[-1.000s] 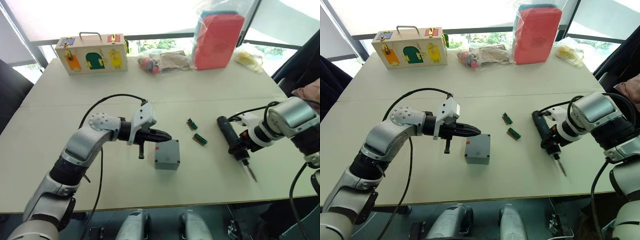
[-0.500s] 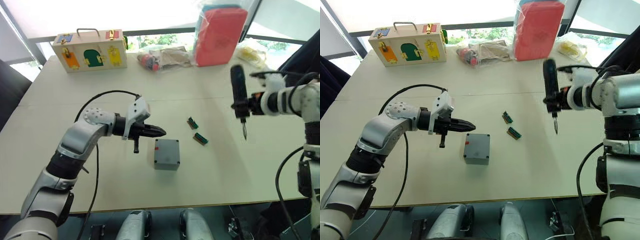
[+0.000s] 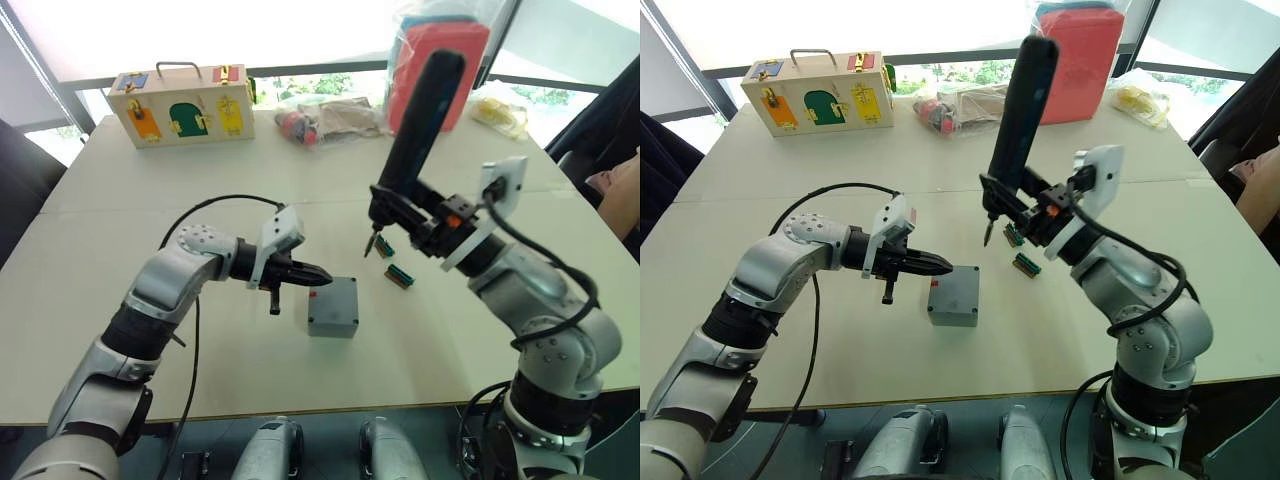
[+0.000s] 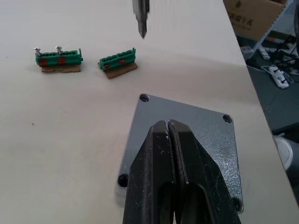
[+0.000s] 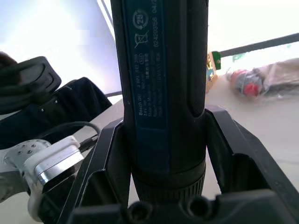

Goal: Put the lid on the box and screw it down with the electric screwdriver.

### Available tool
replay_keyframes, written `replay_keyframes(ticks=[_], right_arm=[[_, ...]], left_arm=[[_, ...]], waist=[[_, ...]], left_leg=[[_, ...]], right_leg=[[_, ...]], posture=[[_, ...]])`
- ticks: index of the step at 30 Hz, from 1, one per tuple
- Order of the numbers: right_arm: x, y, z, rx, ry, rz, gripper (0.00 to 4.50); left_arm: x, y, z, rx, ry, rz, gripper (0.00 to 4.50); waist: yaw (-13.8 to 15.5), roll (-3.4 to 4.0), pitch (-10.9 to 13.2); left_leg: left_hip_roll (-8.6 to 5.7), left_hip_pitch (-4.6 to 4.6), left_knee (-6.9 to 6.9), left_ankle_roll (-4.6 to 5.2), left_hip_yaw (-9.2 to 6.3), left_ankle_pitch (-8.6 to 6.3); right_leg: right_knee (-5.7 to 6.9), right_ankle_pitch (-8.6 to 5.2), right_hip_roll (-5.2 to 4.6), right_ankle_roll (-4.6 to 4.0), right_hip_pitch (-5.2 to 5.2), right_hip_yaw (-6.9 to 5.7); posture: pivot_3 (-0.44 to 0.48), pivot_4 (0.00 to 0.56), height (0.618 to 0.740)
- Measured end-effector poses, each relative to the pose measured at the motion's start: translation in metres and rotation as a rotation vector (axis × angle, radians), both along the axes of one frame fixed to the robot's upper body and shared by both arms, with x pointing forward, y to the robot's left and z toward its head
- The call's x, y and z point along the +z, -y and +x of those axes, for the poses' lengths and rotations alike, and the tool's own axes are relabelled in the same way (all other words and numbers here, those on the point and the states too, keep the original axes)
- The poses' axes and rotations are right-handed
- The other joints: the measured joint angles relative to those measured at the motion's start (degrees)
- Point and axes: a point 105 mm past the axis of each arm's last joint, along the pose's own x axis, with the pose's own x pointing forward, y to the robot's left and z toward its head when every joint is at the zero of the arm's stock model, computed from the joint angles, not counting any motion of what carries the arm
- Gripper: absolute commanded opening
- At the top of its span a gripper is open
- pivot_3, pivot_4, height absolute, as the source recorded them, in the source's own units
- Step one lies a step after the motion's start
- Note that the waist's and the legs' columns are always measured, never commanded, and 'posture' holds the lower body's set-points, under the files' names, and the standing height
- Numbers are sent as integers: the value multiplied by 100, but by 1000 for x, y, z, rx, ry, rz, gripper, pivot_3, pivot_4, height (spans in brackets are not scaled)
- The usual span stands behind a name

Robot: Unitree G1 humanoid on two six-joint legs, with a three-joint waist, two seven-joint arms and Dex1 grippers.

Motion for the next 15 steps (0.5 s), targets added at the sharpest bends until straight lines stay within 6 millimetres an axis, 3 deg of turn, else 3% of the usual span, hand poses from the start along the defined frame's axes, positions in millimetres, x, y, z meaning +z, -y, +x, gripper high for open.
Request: replay_keyframes(ticks=[4,15], right_arm=[[-12,-2,-1,-13,9,-28,1843],[-27,-13,-2,2,-2,-49,1843]], left_arm=[[-13,3,-5,2,-5,33,0],[-14,5,-6,-6,42,50,0]], waist=[[9,-1,0],[12,-1,0]], left_leg=[[0,0,-2,-2,1,1],[0,2,-2,4,0,-2]], right_leg=[[-1,0,1,0,0,0],[1,0,0,0,1,0]], posture=[[0,150,740],[0,150,740]])
